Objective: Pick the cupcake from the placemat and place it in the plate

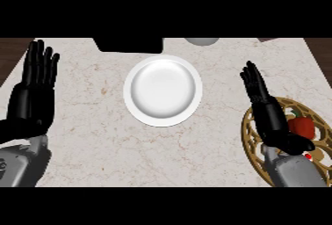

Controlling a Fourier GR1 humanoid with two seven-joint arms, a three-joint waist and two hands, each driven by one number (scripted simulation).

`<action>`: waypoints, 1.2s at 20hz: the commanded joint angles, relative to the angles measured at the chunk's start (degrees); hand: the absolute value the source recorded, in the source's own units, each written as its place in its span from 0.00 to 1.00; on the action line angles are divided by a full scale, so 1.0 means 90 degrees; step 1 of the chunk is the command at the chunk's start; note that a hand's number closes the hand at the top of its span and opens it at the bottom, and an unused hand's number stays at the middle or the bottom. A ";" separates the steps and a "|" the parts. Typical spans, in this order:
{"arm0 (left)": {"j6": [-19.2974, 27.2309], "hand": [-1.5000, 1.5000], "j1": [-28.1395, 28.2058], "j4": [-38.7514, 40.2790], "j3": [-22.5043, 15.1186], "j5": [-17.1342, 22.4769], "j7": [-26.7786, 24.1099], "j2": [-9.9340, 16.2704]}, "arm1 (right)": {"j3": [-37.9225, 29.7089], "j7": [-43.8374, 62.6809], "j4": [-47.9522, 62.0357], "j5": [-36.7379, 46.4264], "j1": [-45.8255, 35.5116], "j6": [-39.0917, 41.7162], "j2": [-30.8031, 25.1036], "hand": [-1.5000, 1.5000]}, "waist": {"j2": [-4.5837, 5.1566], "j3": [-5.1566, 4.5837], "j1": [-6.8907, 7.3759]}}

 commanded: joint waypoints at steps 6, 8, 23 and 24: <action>-0.0315 0.50 0.0472 0.0998 -0.0537 -0.0643 0.0966 0.0560 | 0.0328 0.2085 -0.1263 -0.1938 -0.0028 0.1977 -0.0450 0.00 | 0.0060 0.0000 -0.0425; -0.0423 0.50 0.0597 0.0920 -0.0631 -0.0419 0.0921 0.0349 | 0.0837 0.0720 -0.1168 0.1409 -0.0832 0.2016 -0.2403 1.00 | -0.0105 -0.0162 -0.0365; -0.0642 0.50 -0.0050 0.1606 -0.0605 -0.0797 0.1376 0.0009 | -0.0921 -0.2059 -0.1482 0.0962 0.2535 0.1855 -0.3308 0.00 | 0.0044 0.0000 -0.0392; -0.0681 0.50 0.0104 0.1213 -0.0568 -0.0694 0.1484 0.0047 | -0.1259 -0.1805 -0.1753 0.0619 0.2578 0.2080 -0.3540 0.00 | 0.0032 -0.0001 -0.0367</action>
